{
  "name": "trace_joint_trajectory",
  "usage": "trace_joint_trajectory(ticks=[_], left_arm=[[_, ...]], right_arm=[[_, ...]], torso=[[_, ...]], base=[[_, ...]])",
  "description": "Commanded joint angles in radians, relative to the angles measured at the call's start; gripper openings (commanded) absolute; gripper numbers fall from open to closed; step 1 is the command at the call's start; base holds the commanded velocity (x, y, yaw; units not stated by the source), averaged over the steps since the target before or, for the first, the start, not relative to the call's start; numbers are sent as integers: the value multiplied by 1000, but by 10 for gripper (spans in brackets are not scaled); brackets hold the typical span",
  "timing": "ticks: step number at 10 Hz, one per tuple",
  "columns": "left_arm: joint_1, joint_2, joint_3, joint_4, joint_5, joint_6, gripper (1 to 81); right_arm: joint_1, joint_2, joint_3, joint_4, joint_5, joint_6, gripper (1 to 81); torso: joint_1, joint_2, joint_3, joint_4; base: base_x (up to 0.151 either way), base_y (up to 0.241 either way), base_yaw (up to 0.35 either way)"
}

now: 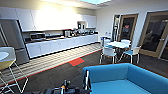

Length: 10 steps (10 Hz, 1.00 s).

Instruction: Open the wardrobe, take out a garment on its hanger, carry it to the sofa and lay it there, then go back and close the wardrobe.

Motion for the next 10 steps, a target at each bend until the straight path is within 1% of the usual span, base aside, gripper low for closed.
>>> trace_joint_trajectory(ticks=[1, 10], left_arm=[[-129, -13, 52, 32, -44, 16, 10], [-122, -25, 49, 37, -44, 17, 10]], right_arm=[[37, 16, 2, -14, -52, -4, 811], [37, 26, -18, -17, -53, -3, 811]], torso=[[0, 0, 0, 0], [0, 0, 0, 0]], base=[[0, 0, -250], [0, 0, -250]])
